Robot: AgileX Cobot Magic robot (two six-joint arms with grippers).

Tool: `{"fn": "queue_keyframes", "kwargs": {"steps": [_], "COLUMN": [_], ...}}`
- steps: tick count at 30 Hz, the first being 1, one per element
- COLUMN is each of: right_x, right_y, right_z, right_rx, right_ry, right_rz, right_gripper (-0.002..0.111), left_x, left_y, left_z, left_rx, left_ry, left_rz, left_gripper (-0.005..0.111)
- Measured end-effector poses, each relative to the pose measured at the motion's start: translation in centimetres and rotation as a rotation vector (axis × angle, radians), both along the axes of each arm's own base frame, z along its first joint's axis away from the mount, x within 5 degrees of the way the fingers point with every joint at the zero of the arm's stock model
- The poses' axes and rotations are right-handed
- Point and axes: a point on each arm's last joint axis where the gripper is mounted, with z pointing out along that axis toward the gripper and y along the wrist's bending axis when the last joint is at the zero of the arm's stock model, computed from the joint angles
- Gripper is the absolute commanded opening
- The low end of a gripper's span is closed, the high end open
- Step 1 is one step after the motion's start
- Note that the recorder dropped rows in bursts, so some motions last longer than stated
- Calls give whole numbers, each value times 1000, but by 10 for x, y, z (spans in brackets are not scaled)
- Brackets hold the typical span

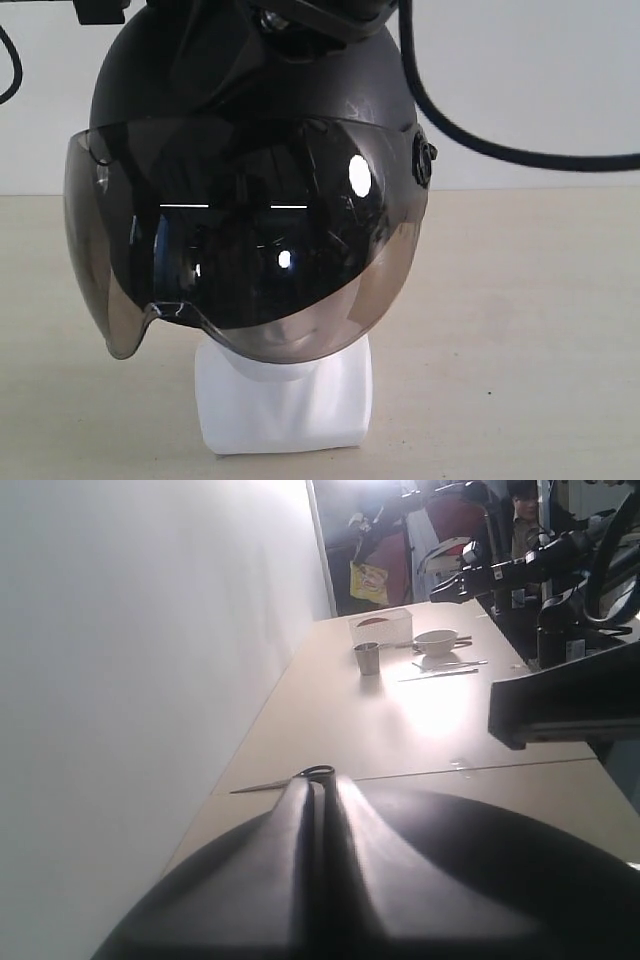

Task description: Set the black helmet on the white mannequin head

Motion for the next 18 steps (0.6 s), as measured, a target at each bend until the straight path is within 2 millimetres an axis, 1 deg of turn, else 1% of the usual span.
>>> {"fn": "queue_keyframes", "kwargs": {"steps": [13,18], "right_x": [1,-2], "right_y": [2,0], "right_z": [-5,-8], "right_rx": [-22,-58], "right_ry": [28,64], "right_rz": [5,17], "right_gripper": [0,0], "left_x": [0,0], "left_y": [0,0], "left_z": [0,0], "left_rx": [3,3], "left_ry": [1,1], "left_rz": [0,0], "left_gripper": [4,4]}}
